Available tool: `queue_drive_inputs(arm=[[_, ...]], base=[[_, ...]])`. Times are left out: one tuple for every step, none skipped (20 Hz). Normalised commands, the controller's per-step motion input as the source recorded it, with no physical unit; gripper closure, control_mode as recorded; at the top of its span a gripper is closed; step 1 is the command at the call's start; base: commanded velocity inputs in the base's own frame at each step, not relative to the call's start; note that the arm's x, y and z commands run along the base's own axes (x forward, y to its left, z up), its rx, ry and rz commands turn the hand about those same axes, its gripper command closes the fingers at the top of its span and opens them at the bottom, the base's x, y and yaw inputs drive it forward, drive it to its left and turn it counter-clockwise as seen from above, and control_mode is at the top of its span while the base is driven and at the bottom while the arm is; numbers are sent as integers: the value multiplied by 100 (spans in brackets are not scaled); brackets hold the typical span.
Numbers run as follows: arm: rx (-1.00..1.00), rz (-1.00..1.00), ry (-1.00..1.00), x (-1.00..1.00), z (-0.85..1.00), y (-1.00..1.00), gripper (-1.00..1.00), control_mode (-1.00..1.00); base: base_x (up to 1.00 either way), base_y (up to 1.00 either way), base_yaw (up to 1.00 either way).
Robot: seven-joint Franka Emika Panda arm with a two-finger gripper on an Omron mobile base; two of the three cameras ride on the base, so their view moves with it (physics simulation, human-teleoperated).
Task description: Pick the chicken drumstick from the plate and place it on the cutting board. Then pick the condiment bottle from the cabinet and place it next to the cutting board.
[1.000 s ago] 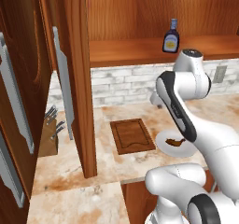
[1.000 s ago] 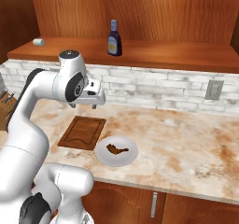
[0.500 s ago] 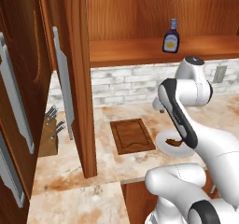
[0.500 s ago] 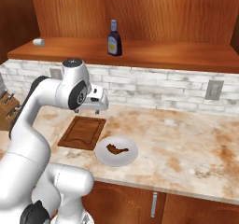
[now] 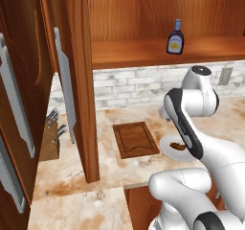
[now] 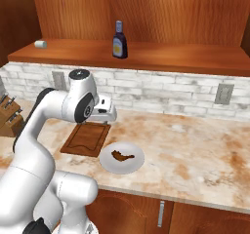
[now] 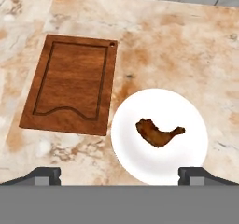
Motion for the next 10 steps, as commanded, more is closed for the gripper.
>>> queue_drive_inputs(arm=[[-2, 0, -1, -2, -22, -14, -100, -100], [-1, 0, -1, -2, -22, -15, -100, -100], [-1, 0, -2, -2, -23, -15, -100, -100], [-1, 0, -1, -2, -23, -16, -100, -100], [-1, 0, -1, -2, -22, -15, -100, -100], [-1, 0, -1, -2, -22, -15, -100, -100], [-1, 0, -1, -3, -22, -16, -100, -100], [-1, 0, -1, -3, -22, -15, -100, -100], [-1, 0, -1, -4, -21, -15, -100, -100], [-1, 0, -1, -4, -21, -15, -100, -100]], base=[[0, 0, 0], [0, 0, 0], [0, 0, 0], [0, 0, 0], [0, 0, 0], [0, 0, 0], [0, 0, 0], [0, 0, 0], [0, 0, 0], [0, 0, 0]])
